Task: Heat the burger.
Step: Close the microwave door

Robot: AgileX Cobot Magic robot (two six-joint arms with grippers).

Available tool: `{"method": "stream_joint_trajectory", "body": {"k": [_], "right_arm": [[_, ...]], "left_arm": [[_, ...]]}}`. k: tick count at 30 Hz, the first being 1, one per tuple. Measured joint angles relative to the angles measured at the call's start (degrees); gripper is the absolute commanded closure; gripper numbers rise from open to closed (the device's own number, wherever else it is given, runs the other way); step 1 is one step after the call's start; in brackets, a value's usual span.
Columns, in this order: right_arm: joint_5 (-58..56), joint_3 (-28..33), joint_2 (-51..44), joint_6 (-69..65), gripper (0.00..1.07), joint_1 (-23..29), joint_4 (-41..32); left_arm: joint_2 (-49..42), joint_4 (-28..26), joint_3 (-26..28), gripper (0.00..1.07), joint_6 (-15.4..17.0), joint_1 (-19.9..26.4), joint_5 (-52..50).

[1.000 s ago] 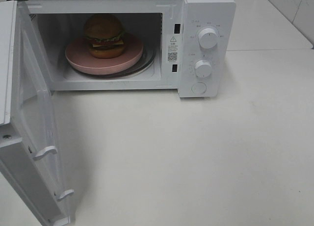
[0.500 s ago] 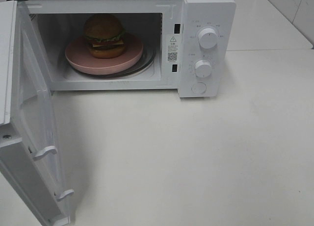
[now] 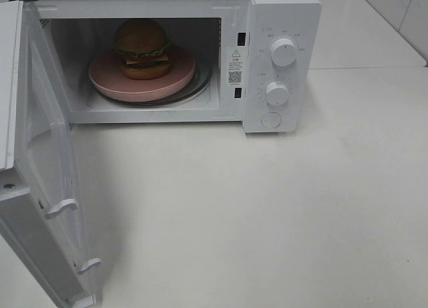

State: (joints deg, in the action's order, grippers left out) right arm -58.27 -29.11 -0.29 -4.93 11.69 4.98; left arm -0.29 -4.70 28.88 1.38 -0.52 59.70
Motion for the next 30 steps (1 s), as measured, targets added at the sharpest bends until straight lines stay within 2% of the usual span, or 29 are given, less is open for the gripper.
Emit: {"method": "stream_joint_trajectory", "body": {"k": [22, 28, 30], "right_arm": [[0.00, 0.00, 0.00, 0.00, 0.31, 0.00, 0.00], [0.00, 0.00, 0.00, 0.00, 0.31, 0.00, 0.00], [0.00, 0.00, 0.00, 0.00, 0.31, 0.00, 0.00]], "left_arm": [[0.00, -0.06, 0.00, 0.07, 0.00, 0.00, 0.00], [0.52, -0.06, 2.12, 0.11, 1.03, 0.00, -1.78], [2.58, -0.06, 2.35, 0.19, 1.09, 0.00, -4.53]]}}
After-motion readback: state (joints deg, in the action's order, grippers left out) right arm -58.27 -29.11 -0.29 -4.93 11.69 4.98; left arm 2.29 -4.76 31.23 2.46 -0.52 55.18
